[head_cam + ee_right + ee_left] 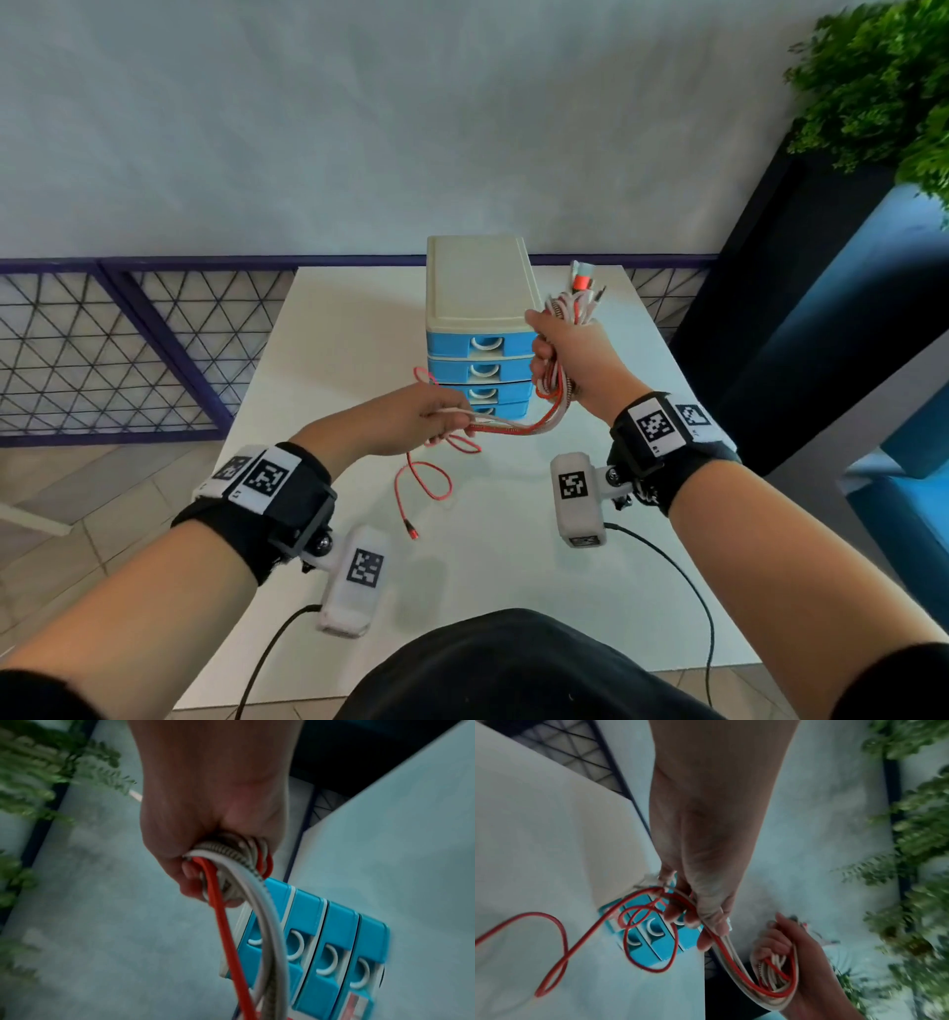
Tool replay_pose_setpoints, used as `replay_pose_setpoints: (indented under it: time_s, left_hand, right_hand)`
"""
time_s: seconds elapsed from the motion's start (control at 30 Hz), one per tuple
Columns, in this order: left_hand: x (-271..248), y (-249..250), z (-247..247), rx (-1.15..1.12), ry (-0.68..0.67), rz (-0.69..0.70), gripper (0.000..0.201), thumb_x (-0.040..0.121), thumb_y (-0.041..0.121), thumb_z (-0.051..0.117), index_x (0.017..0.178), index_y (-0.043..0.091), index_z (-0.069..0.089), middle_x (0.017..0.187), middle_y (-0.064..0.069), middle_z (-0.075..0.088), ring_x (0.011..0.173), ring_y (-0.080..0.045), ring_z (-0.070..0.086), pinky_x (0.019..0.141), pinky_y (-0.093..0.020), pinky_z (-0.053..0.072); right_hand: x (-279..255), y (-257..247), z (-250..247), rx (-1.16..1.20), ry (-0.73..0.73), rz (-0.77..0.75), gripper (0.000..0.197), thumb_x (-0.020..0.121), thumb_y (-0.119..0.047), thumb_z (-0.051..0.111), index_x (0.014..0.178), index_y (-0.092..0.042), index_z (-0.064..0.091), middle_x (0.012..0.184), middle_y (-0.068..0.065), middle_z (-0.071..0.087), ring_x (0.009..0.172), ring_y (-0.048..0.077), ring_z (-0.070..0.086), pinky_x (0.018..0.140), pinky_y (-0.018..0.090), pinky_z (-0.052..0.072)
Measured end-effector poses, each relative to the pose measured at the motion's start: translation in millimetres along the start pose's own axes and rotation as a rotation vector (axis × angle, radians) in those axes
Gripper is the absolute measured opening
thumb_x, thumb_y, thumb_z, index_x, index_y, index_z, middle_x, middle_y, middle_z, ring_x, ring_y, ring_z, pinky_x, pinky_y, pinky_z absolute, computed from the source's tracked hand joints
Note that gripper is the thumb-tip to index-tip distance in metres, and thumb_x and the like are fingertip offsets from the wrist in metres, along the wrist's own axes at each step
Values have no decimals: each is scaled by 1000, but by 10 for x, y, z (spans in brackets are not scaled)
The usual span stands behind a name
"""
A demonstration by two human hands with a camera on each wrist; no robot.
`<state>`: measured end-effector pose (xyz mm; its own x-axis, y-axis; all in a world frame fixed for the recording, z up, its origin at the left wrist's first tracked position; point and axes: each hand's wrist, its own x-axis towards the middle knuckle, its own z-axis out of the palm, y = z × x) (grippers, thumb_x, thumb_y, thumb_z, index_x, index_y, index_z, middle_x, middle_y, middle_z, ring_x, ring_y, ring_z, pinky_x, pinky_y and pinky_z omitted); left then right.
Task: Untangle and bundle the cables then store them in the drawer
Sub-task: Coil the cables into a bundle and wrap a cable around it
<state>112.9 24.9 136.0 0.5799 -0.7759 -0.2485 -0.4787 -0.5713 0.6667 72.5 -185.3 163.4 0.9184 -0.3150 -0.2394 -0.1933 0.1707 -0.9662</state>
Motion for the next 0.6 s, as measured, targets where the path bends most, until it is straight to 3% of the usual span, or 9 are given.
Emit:
replay_pose_setpoints:
  time_s: [0.1,0.17,0.23,0.33,0.4,0.5,0.6]
  left_hand:
    - [37,44,-86,215,112,47,14,96,28,49,97,24,63,79,17,56,73,-5,49,66,-18,36]
    - [67,69,-157,343,172,89,16,94,30,53,99,21,66,87,5,64,77,-14,51,71,-26,38]
    - [101,114,-211,420,202,129,15,93,32,55,96,22,66,91,1,69,82,-19,56,80,-31,40]
    - [135,214,-264,459,224,160,9,92,27,57,95,21,63,87,9,66,85,-14,56,93,-32,30]
    - [128,275,-297,373,227,131,9,89,24,62,95,22,55,84,13,62,85,-10,51,96,-32,29]
    - [95,338,-338,245,219,69,33,82,24,69,89,22,37,86,-1,64,86,-19,51,81,-36,43]
    - [68,368,-341,214,170,53,35,81,23,69,92,22,37,85,-4,61,79,-23,55,65,-35,45]
  right_hand:
    - [-62,-11,20,-276,-151,-31,16,93,-22,62,83,-9,57,66,6,65,49,18,63,54,30,57]
    - [-90,-6,60,-314,-246,-34,18,94,-23,61,97,-5,61,81,11,72,63,23,70,65,35,60]
    - [-98,21,102,-345,-309,-7,26,93,-27,61,107,-5,63,93,15,74,78,28,73,74,41,61]
    - [-136,41,142,-422,-398,6,38,91,-39,62,110,-7,65,102,17,73,91,31,72,87,45,57]
    - [-184,37,161,-346,-500,55,40,93,-38,58,112,-3,63,105,22,71,94,34,70,85,42,57]
    - [-272,31,196,-294,-609,123,36,98,-31,51,114,1,58,104,23,69,88,32,70,71,33,58]
    - [-310,87,207,-306,-638,162,32,96,-25,57,110,3,58,91,14,69,77,25,70,70,35,59]
